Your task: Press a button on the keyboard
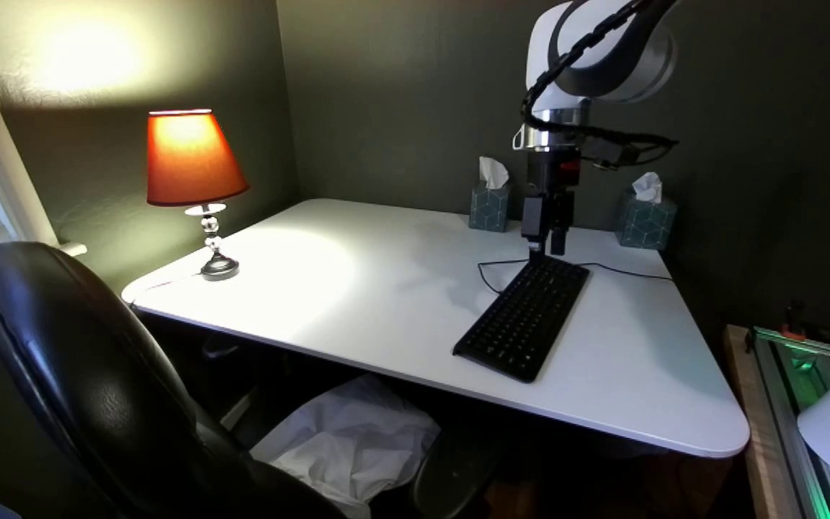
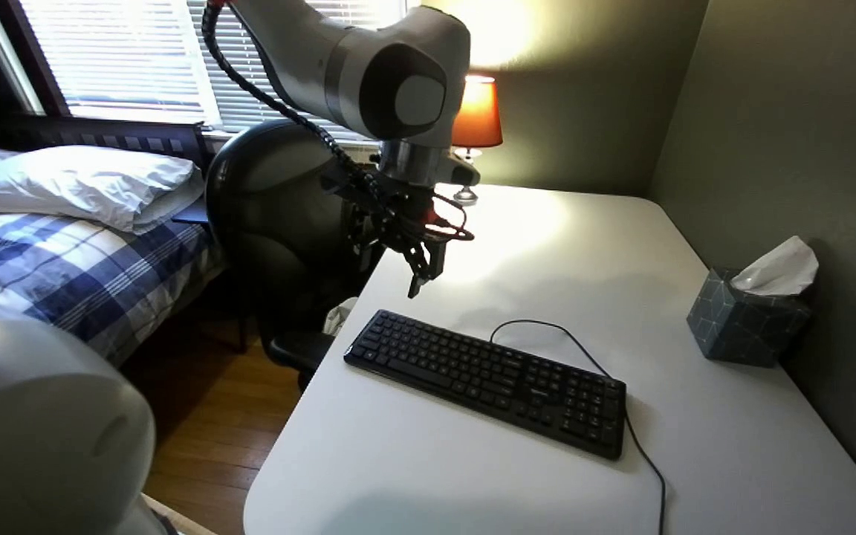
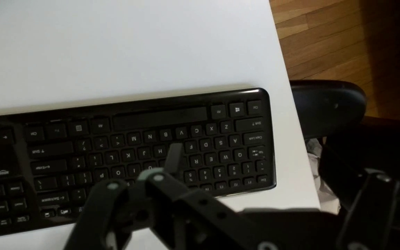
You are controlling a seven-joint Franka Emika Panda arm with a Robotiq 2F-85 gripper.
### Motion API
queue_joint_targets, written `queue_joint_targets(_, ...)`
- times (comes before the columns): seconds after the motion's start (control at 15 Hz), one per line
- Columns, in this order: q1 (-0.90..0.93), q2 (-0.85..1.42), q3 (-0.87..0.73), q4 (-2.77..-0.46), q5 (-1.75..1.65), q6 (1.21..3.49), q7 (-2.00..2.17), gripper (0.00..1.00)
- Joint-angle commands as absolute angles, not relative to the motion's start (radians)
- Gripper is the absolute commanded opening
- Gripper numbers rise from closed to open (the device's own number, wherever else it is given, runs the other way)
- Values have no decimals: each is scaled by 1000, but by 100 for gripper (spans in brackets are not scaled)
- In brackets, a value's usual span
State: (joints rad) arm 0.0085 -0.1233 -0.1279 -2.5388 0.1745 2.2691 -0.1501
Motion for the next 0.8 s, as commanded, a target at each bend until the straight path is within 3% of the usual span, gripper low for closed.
queue_joint_targets(0.0, -11, -47, -105, -2523, 179, 2304, -153, 100)
queue_joint_targets(0.33, -29, 35, -102, -2505, 172, 2326, -144, 100)
queue_joint_targets(0.4, -32, 50, -101, -2497, 171, 2321, -143, 75)
queue_joint_targets(0.53, -41, 83, -99, -2476, 172, 2317, -140, 66)
queue_joint_targets(0.73, -49, 130, -93, -2444, 173, 2306, -145, 42)
